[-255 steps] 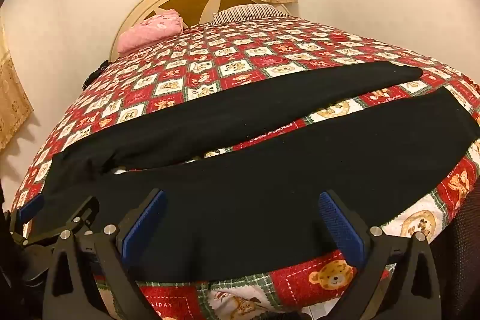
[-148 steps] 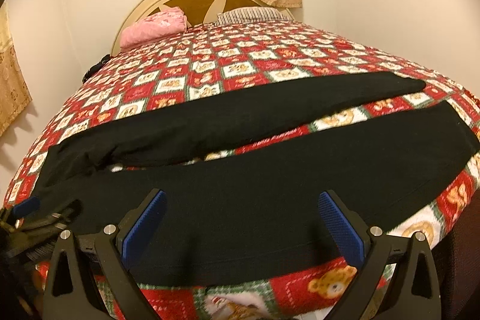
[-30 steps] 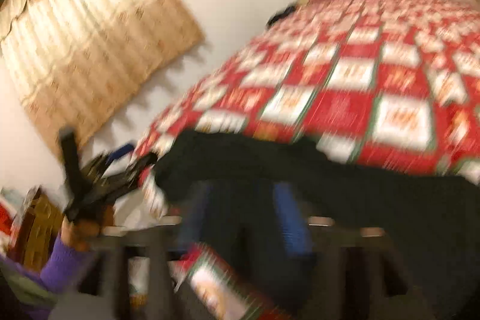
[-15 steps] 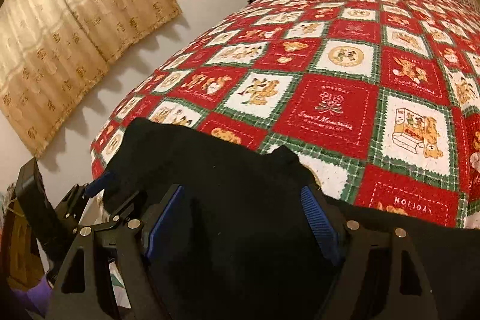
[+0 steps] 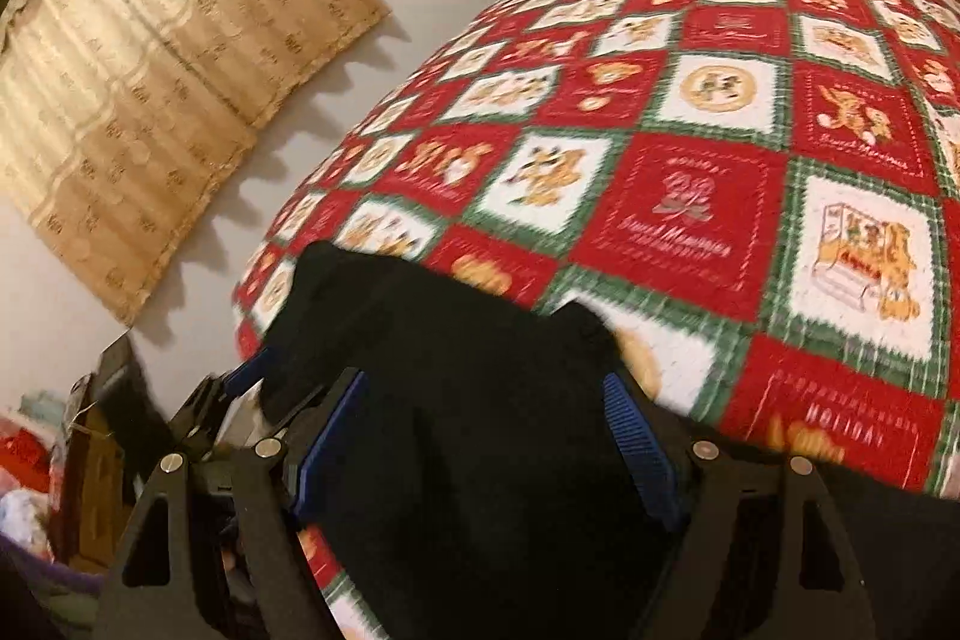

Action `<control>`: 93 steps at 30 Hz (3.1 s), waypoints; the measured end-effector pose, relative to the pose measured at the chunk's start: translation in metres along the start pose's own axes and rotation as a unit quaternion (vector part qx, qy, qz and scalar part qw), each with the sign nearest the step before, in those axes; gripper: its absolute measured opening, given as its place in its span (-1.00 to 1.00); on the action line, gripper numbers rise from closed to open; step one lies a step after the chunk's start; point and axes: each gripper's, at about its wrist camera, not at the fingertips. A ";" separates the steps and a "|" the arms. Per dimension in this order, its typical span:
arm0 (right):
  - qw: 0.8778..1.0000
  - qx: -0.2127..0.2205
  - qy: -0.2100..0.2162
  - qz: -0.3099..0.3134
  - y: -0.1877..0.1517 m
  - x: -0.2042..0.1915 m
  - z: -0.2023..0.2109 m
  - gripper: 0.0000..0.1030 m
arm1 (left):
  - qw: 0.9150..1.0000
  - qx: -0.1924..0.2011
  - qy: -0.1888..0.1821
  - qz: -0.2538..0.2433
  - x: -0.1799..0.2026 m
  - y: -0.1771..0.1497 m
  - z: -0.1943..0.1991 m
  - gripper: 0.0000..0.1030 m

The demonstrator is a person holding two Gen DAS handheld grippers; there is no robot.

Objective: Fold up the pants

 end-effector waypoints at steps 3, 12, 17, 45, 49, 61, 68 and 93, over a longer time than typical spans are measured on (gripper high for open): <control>1.000 -0.015 -0.007 0.007 -0.004 -0.002 -0.006 0.57 | 1.000 -0.001 0.000 0.000 0.000 0.000 0.000 0.82; 0.998 -0.023 0.048 -0.024 0.009 0.011 -0.016 0.57 | 1.000 -0.003 -0.002 0.001 -0.001 0.001 -0.001 0.82; 0.998 -0.015 0.055 -0.023 0.012 0.010 -0.025 0.58 | 1.000 -0.001 0.003 0.001 0.000 0.001 -0.001 0.85; 0.890 0.177 -0.360 -0.218 0.014 0.131 0.167 0.15 | 1.000 -0.005 0.010 -0.003 0.003 0.000 -0.003 0.92; 0.804 0.219 -0.505 -0.223 0.013 0.142 0.220 0.20 | 1.000 -0.011 0.016 -0.001 0.003 0.001 -0.004 0.96; 0.760 0.112 -0.578 -0.275 -0.013 0.229 0.252 -0.28 | 1.000 -0.013 0.015 0.001 0.003 0.001 -0.004 0.97; 0.796 0.201 -0.486 -0.299 -0.048 0.203 0.309 -0.89 | 1.000 -0.010 0.016 0.000 0.003 0.001 -0.004 0.98; 0.751 0.429 -0.308 -0.395 -0.273 0.156 0.400 -0.35 | 1.000 -0.019 -0.017 0.006 0.004 0.011 0.007 1.00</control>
Point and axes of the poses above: each gripper's, at about its wrist camera, not at the fingertips, and z roughly against the way its jaws point, x to its right, y to its top, and after that the axes turned 4 degrees about -z, right-handed
